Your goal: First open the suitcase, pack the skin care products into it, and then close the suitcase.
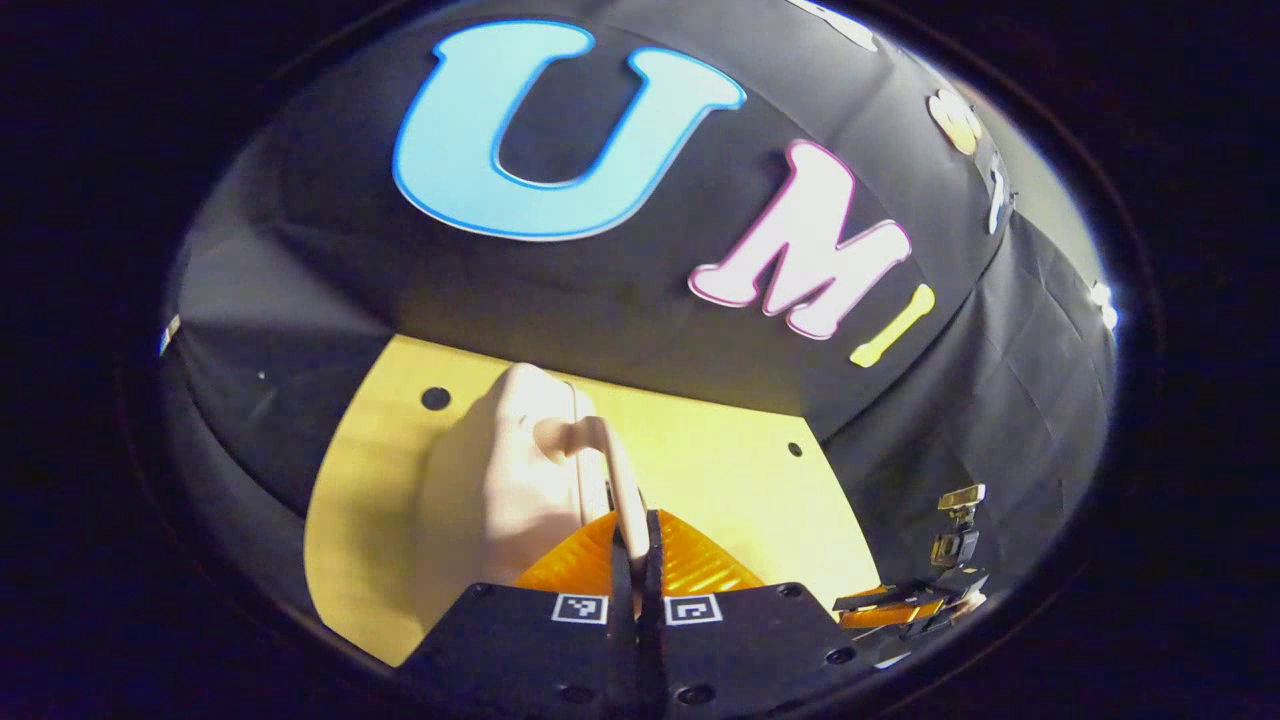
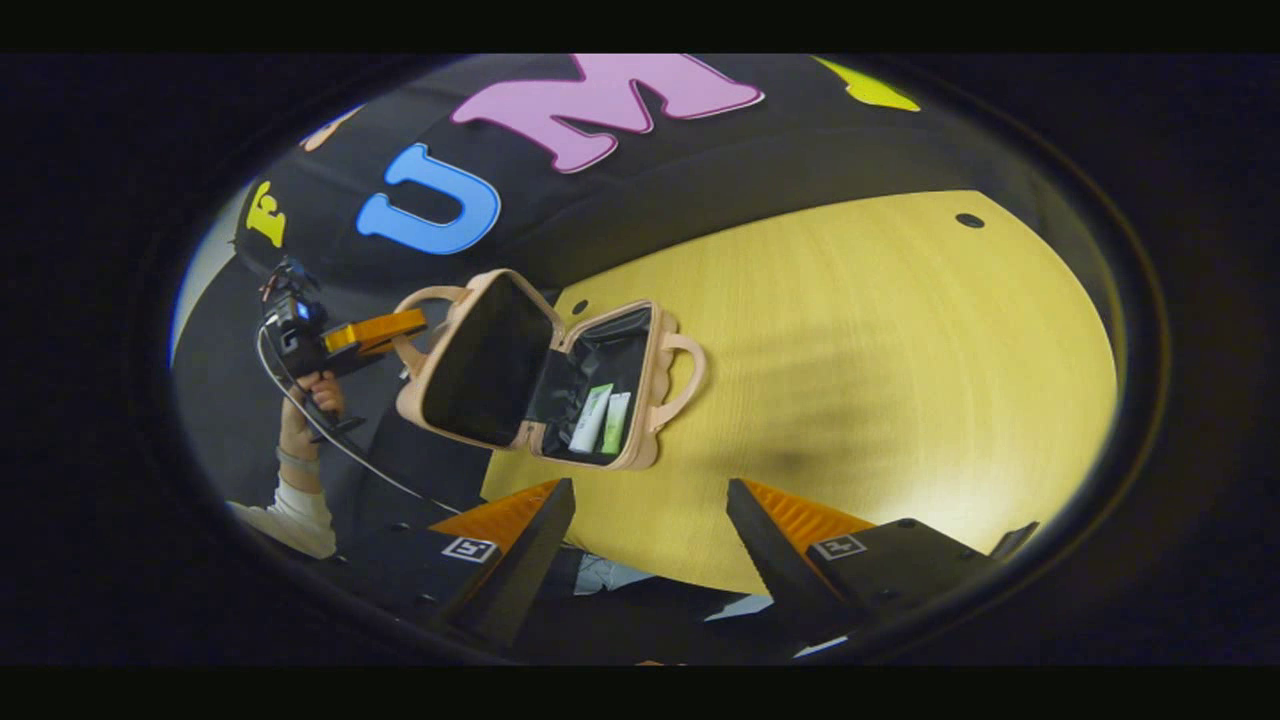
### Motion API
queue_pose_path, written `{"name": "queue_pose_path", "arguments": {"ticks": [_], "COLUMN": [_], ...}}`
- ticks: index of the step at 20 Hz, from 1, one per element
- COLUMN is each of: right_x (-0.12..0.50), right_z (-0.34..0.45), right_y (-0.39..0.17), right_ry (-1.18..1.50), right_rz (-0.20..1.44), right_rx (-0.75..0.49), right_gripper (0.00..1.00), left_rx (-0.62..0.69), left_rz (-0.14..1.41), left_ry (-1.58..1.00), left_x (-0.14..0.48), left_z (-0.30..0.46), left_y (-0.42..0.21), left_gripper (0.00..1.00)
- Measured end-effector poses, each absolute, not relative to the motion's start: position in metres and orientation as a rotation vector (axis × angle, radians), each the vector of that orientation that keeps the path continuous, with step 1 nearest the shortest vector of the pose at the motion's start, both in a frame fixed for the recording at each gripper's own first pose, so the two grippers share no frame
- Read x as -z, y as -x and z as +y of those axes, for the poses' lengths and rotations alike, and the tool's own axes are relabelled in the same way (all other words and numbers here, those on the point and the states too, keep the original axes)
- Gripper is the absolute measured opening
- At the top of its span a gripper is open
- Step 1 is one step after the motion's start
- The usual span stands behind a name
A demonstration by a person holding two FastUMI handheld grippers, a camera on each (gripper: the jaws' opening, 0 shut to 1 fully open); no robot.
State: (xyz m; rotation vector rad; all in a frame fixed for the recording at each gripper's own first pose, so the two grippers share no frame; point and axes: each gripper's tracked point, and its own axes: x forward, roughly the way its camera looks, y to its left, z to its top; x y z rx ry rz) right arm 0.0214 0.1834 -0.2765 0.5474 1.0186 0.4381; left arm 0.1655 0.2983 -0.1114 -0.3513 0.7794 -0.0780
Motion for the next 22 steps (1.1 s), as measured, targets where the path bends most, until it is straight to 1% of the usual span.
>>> {"name": "queue_pose_path", "arguments": {"ticks": [2,5,10,11,12,13,14,15,16,17,19,20,22], "right_x": [0.273,0.270,0.277,0.281,0.286,0.288,0.290,0.290,0.286,0.282,0.273,0.267,0.252], "right_z": [0.154,0.108,0.029,0.016,0.006,-0.001,-0.007,-0.007,-0.003,-0.002,-0.006,-0.008,-0.014], "right_y": [-0.007,0.017,0.057,0.064,0.068,0.071,0.074,0.073,0.070,0.067,0.061,0.057,0.041], "right_ry": [-0.556,-0.584,-0.597,-0.579,-0.558,-0.539,-0.525,-0.520,-0.522,-0.522,-0.500,-0.475,-0.408], "right_rz": [1.001,0.987,0.962,0.959,0.955,0.954,0.955,0.954,0.947,0.933,0.903,0.882,0.817], "right_rx": [-0.407,-0.345,-0.204,-0.182,-0.168,-0.166,-0.169,-0.175,-0.190,-0.209,-0.244,-0.257,-0.279], "right_gripper": [0.97,0.97,0.97,0.97,0.97,0.97,0.97,0.97,0.97,0.97,0.97,0.97,0.97], "left_rx": [0.114,0.108,0.066,0.057,0.047,0.037,0.010,-0.024,-0.044,-0.057,-0.092,-0.096,-0.089], "left_rz": [0.832,0.950,1.102,1.114,1.117,1.120,1.124,1.130,1.121,1.098,1.020,0.966,0.833], "left_ry": [0.326,0.326,0.188,0.182,0.173,0.174,0.162,0.147,0.137,0.128,0.085,0.069,0.035], "left_x": [0.168,0.230,0.270,0.270,0.277,0.279,0.281,0.282,0.279,0.269,0.235,0.217,0.168], "left_z": [0.271,0.242,0.219,0.216,0.216,0.214,0.213,0.214,0.216,0.217,0.209,0.198,0.174], "left_y": [-0.188,-0.200,-0.204,-0.204,-0.201,-0.200,-0.198,-0.193,-0.191,-0.189,-0.181,-0.182,-0.175], "left_gripper": [0.06,0.06,0.07,0.08,0.07,0.14,0.24,0.29,0.39,0.42,0.64,0.85,0.87]}}
